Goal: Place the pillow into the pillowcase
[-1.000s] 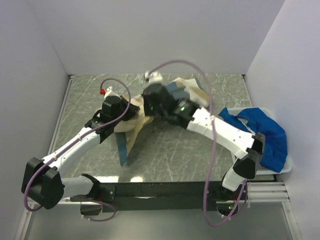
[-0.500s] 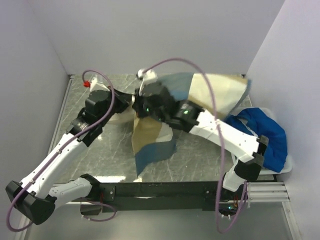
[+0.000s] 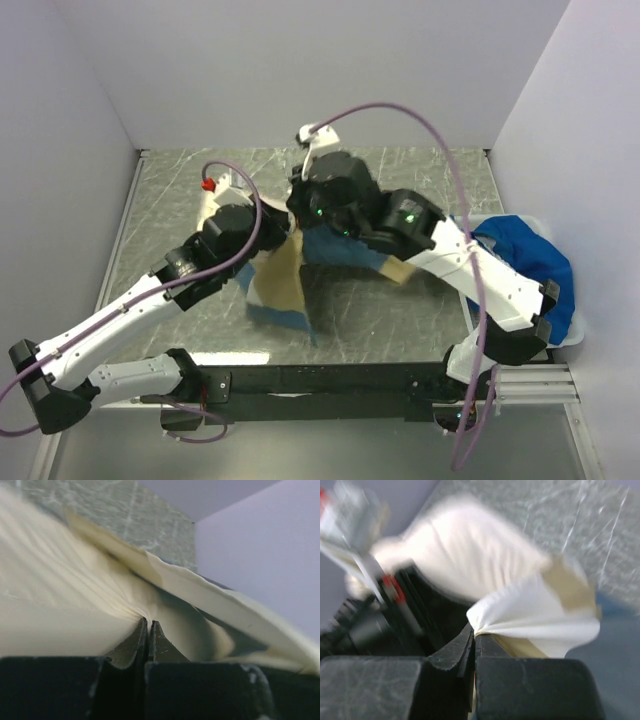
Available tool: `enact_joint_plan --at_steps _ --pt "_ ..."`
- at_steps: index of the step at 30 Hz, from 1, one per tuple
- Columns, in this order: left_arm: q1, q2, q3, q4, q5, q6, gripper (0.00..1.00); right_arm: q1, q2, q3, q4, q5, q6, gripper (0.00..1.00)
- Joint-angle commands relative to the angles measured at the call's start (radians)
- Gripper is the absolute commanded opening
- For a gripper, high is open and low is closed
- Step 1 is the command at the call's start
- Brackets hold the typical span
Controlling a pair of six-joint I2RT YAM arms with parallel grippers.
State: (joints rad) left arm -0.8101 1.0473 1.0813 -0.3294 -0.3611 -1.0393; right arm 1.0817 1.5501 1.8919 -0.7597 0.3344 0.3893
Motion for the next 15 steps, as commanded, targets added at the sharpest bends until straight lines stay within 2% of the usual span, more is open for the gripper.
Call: enact_joint_plan --at_steps 1,5,6,7,8,9,10,11,12,13,14,15 --pt "-0.152 -0.024 0.069 0.103 -0.155 -0.087 0.01 -0.022 0.063 0.297 -0.018 -0.011 -0.058 0.0" --pt "-0.153 0.016 0.155 0.024 -0.263 -0.093 0.01 -0.084 0.194 0.472 -0.044 -0.105 -0.064 0.0" --pt "-0.149 0.019 0.175 0.003 -0.28 -0.097 0.01 -0.126 0.221 0.502 -0.044 -0.173 -0.056 0.0" --pt "-0.106 0.025 0.175 0.003 -0.273 -0.103 0.01 -0.146 0.267 0.501 -0.035 -0.195 -0.052 0.0" --pt "-0.065 0.029 0.167 0.007 -0.189 -0.117 0.01 -0.167 0.286 0.484 -0.023 -0.221 -0.047 0.0" --pt "0.047 0.031 0.129 0.022 -0.109 -0.131 0.01 -0.184 0.3 0.411 0.0 -0.245 -0.034 0.0" --pt "0.102 0.045 0.103 0.056 -0.043 -0.149 0.01 -0.221 0.326 0.364 0.069 -0.306 -0.026 0.0" --pt "0.151 0.054 0.07 0.091 0.085 -0.168 0.05 -0.236 0.343 0.314 0.103 -0.331 -0.017 0.0" --pt "0.252 0.069 0.004 0.125 0.15 -0.166 0.09 -0.255 0.364 0.246 0.13 -0.375 0.008 0.0" --pt "0.306 0.121 -0.026 0.2 0.213 -0.162 0.14 -0.276 0.427 0.224 0.173 -0.432 0.017 0.0" --pt "0.36 0.16 -0.046 0.222 0.291 -0.151 0.27 -0.282 0.464 0.205 0.192 -0.446 0.025 0.0" --pt "0.412 0.204 -0.07 0.251 0.418 -0.131 0.32 -0.287 0.503 0.199 0.204 -0.457 0.032 0.0"
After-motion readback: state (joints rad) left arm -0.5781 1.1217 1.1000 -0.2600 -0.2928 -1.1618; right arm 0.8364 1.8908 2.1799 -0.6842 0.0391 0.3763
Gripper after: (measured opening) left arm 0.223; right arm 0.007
